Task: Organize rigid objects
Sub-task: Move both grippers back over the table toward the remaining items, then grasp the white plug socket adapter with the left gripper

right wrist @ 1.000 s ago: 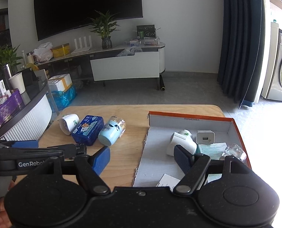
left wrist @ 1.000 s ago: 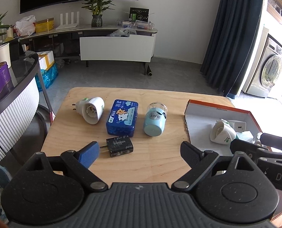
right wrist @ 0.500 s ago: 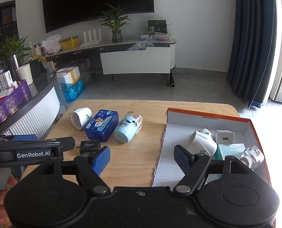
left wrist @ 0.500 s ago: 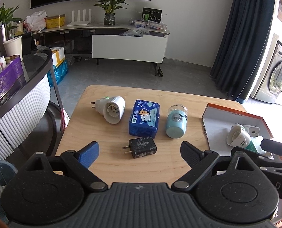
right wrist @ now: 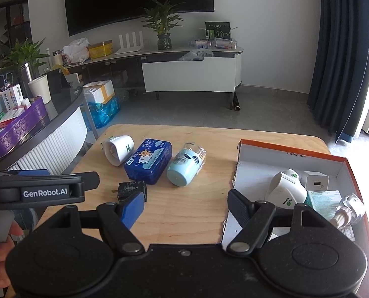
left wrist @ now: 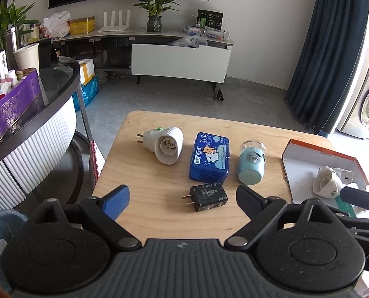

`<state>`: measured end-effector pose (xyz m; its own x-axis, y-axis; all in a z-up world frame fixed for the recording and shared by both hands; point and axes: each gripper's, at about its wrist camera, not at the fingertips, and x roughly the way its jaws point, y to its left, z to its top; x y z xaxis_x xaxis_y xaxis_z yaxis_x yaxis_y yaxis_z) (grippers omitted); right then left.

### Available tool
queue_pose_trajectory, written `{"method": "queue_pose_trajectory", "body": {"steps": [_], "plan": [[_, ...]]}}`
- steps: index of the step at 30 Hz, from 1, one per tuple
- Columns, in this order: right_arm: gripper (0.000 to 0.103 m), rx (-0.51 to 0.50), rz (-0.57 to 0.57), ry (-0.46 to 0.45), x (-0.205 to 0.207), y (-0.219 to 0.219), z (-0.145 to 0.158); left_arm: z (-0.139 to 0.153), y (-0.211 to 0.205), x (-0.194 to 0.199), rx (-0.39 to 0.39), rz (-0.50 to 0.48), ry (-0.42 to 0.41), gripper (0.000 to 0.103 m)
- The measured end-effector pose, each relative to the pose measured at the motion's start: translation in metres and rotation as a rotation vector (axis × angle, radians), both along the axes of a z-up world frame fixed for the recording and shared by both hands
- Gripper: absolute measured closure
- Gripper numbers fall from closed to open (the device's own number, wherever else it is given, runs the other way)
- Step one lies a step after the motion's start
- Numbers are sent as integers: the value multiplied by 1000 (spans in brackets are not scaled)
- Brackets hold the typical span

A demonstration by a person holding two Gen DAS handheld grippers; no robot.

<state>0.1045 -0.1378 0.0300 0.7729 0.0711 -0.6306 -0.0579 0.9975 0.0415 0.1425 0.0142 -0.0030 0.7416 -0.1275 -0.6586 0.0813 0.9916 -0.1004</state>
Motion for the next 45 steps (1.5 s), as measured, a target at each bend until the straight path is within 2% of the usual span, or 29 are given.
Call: {"method": "queue_pose_trajectory", "body": {"steps": [11,20,22,24,30,40,44,45], "plan": [[15,12,12,14,8,3,-7,-8,7,11,11,21,12,8],[15,32,9,33,19,-4,-17,-25,24,51,30,63,15,4],[15,35,8,32,22,-5,-19,-29,26,65,28,52,14,4],[15,43,2,33,25,-7,-21,-34,28,79,20,28,15,0],[15,58,-2,38,34,-12,-25,-49,25,114,23,-13,6,0],[15,68,-4,53,52,-16,-33,-72,17,136,47,-41,9,0],[15,79,-3,68,60,-14,-37,-73,14,135,80,-61,-33,17],[15,80,-5,68,62,-14,-38,-73,14,136,81,-63,-35,18]]}}
